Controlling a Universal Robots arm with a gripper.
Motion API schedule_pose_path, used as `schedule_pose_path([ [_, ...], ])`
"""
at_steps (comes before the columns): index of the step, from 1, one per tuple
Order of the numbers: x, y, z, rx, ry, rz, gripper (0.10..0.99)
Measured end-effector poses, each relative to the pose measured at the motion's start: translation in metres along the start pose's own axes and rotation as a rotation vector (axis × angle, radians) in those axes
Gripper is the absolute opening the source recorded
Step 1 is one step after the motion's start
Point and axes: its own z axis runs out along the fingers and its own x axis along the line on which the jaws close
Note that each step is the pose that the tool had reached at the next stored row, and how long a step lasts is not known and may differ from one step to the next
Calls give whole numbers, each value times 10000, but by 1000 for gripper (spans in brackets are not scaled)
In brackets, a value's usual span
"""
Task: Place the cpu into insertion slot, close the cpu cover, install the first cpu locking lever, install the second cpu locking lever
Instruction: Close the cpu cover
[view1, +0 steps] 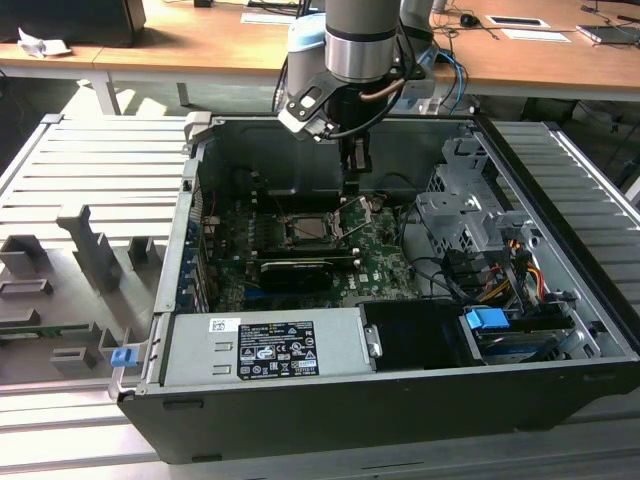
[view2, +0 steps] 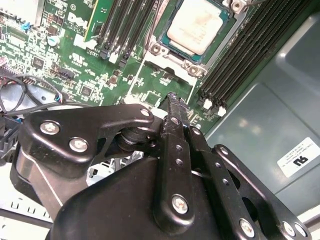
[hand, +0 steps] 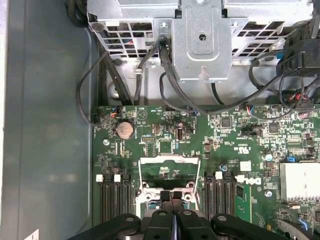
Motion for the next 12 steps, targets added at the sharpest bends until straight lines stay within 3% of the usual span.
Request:
schedule_pose_path([
  [12, 6, 65, 5, 0, 0, -1, 106],
])
